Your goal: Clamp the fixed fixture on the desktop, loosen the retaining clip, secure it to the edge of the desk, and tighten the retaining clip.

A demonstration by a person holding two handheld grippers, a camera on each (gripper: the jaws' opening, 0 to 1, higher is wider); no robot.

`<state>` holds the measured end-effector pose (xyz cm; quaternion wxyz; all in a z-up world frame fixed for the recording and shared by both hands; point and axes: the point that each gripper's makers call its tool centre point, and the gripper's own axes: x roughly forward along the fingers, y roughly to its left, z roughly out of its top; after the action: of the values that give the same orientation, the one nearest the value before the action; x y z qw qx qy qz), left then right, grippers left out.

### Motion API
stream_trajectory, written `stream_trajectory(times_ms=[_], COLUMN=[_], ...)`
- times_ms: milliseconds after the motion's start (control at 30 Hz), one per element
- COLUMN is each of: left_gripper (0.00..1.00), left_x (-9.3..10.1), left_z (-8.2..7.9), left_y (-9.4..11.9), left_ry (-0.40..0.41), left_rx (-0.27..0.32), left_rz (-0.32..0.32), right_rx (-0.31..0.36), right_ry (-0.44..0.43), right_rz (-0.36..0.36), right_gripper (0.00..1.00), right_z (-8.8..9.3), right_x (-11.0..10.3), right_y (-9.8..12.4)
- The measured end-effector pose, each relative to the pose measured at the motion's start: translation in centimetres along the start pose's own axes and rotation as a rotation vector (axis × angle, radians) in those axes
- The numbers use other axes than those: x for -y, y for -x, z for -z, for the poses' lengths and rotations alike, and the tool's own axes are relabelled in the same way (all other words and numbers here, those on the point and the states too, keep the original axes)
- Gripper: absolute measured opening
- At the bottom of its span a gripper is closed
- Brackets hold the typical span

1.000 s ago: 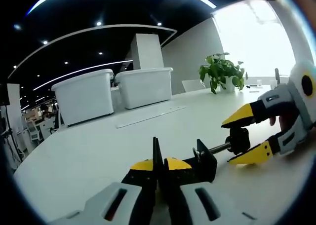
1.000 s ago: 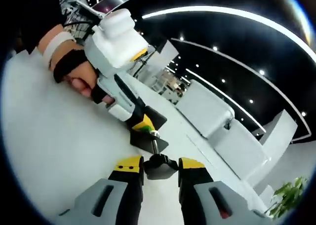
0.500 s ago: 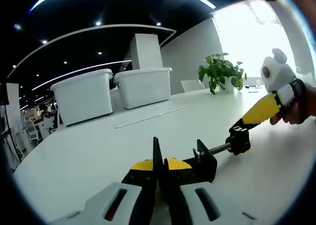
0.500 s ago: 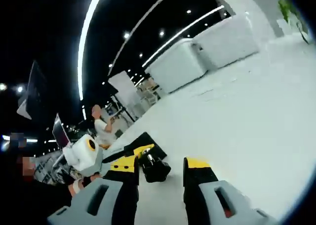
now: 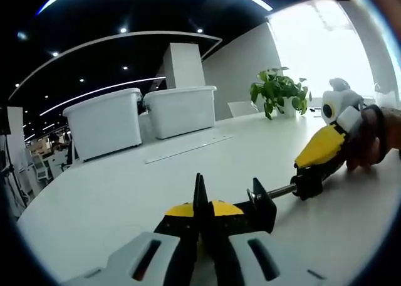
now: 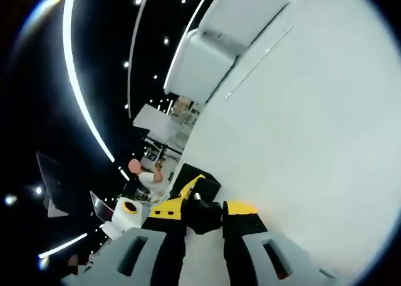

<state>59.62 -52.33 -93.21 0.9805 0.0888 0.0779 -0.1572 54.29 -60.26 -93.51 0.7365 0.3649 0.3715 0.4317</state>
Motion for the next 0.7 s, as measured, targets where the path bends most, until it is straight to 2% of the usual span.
stream_trajectory(times_ms=[133,267,333,367,400,433,500,567,633,700], left_gripper=[0.07,0.07,0.07,0.07,0.07,0.07,0.07,0.06,0.06,0.06], left_x=[0.0,0.1,0.0,0.0,0.1,0.1,0.1,0.1,0.2,0.2], left_z=[0.0,0.1,0.1,0.1,0.1,0.1,0.1,0.1,0.0,-0.1], left_y=[0.1,0.1,0.1,0.0,0.2,0.2,0.2,0.1,0.1,0.0], left_ry=[-0.007,-0.011,-0.01,-0.01,-0.01,-0.008,-0.008,-0.006,-0.004,-0.005], left_rx=[-0.001,0.0,-0.002,-0.002,-0.001,-0.002,-0.002,-0.001,0.001,0.004], left_rz=[-0.004,-0.003,-0.003,-0.002,-0.002,-0.003,-0.003,-0.002,0.0,0.001], right_rx=[-0.02,-0.016,0.007,0.013,0.023,0.037,0.054,0.087,0.109,0.128], right_ry=[-0.01,0.008,0.103,0.142,0.188,0.291,0.416,0.697,0.898,1.072], right_rz=[0.004,0.023,0.042,0.055,0.068,0.088,0.113,0.147,0.185,0.213], right_gripper=[0.2,0.18,0.17,0.17,0.17,0.17,0.16,0.16,0.16,0.16], right_z=[1.1,1.3,1.1,0.1,0.0,-0.2,-0.2,-0.3,0.0,-1.6], right_x=[-0.7,-1.0,-1.2,-0.3,-0.4,-0.6,-1.1,-1.9,-2.4,-1.9], right_y=[0.2,0.3,0.3,-0.1,-0.1,-0.1,-0.1,0.0,0.0,-0.8])
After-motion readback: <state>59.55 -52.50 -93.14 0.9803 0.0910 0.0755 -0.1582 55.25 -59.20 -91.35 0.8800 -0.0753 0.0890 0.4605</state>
